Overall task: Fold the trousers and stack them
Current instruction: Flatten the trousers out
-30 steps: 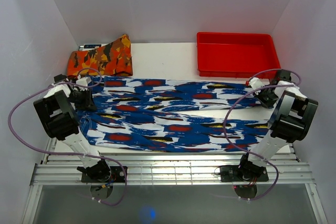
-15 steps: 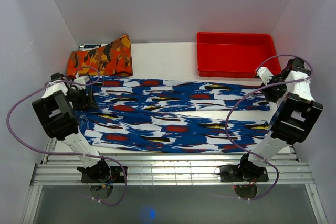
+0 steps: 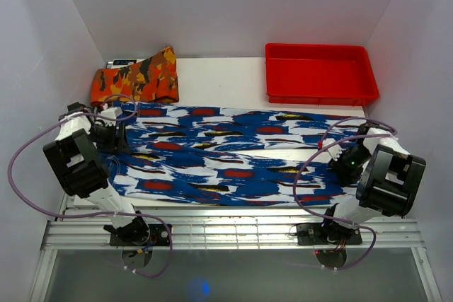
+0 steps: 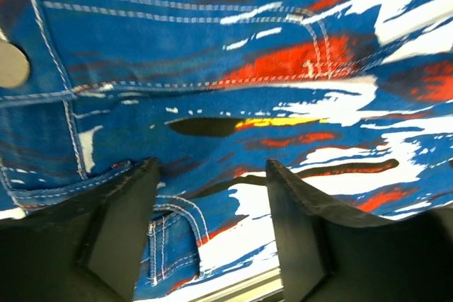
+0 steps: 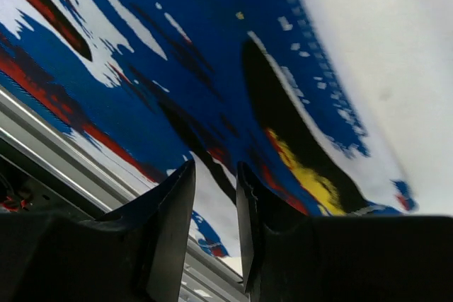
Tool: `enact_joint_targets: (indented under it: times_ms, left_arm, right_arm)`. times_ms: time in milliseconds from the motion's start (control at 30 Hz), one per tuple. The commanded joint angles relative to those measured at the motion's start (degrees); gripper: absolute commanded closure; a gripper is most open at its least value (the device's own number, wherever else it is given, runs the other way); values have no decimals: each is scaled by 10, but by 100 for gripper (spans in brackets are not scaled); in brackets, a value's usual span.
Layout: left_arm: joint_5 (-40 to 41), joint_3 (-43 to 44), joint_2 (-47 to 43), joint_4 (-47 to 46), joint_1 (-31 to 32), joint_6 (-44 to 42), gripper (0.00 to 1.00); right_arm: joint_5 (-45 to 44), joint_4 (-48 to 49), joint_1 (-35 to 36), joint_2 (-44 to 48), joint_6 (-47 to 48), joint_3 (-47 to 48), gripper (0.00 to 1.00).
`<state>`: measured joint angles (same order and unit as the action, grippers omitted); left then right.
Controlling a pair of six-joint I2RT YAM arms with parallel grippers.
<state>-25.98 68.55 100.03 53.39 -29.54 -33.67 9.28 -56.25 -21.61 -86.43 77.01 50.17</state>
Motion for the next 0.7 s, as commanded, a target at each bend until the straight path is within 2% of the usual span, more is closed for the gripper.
enact_joint_targets:
  times_ms: [0,33,267,433,467,600,667]
  left_arm:
    - [13,-11,-18,4,-4,-18,29]
    - [17,-19,-16,2,-4,-20,30]
    - [57,-68,-13,-32,-20,-28,35]
    - [66,-72,-10,-39,-31,-40,35]
    - [61,-60,-6,-36,-32,-44,35]
    - [-31,20,-4,52,-36,-97,30]
    - [-113,68,-4,88,-36,-135,27]
  right_arm:
    - [-51,94,3,-1,-14,-37,65]
    - [-62,138,2,-9,-17,-43,65]
    - [-144,250,-10,-89,-31,-20,67]
    - [-148,246,-19,-103,-23,-9,67]
    - [-123,234,-20,-96,-19,-6,64]
    - [-55,163,-19,-65,-24,52,60]
    - [-20,138,-19,-66,-27,114,55]
